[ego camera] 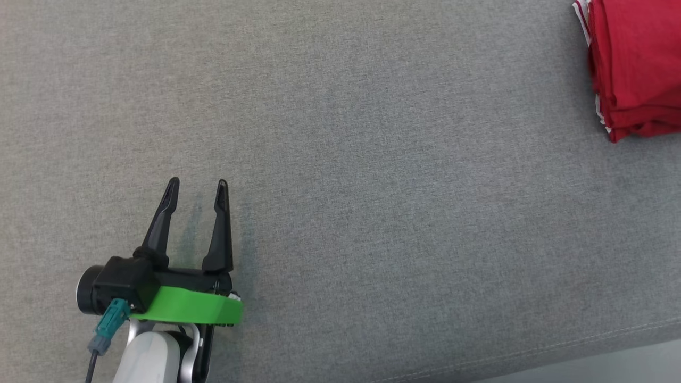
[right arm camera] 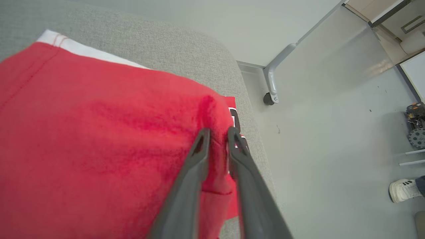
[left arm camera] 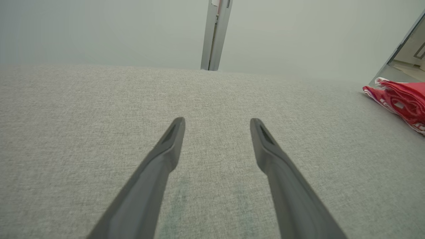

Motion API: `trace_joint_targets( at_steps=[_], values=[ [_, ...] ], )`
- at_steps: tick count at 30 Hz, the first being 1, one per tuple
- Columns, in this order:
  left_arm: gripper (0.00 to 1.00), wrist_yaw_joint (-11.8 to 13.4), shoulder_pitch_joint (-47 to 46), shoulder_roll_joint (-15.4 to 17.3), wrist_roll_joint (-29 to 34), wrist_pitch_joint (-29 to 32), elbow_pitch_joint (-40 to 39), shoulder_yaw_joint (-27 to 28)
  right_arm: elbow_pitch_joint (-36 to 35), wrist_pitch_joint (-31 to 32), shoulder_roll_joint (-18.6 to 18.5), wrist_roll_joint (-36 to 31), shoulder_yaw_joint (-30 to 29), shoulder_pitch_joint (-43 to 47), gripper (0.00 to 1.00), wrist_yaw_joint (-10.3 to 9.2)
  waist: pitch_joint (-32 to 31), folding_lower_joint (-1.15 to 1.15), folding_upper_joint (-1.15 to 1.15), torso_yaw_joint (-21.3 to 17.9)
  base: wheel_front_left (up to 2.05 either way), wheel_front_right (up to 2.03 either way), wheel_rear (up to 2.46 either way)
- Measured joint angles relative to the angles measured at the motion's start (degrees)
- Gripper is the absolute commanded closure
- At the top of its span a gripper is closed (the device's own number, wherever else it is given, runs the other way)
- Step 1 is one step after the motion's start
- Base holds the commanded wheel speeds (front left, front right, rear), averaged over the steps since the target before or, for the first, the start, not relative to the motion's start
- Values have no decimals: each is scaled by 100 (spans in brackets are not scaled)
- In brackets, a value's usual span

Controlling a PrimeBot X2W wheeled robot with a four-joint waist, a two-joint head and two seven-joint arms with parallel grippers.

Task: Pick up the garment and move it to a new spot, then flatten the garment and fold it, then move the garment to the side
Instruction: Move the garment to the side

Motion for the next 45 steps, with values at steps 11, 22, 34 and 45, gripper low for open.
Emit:
trace_joint_targets(
  at_steps=[11, 22, 34, 45],
  values=[
    [0, 41, -30, 33, 0, 67, 57, -69, 500, -716, 406, -589, -388, -92, 0, -1, -118, 1, 0, -177, 0, 0, 0],
    [0, 116, -342, 59, -247, 55, 458, 196, 202, -1413, 1053, -575, -191, -109, 0, -1, -650, 1, 0, -242, 0, 0, 0],
    [0, 346, -174, -86, -550, -35, 1266, 666, -617, -1946, 1949, -203, -112, 1085, 0, -1, -1567, 0, 0, -61, 0, 0, 0],
    [0, 307, 425, -177, -422, -44, 1166, 1063, -2374, -1976, 2795, -600, -959, 3071, 0, -1, -2145, 0, 0, 348, 0, 0, 0]
  ],
)
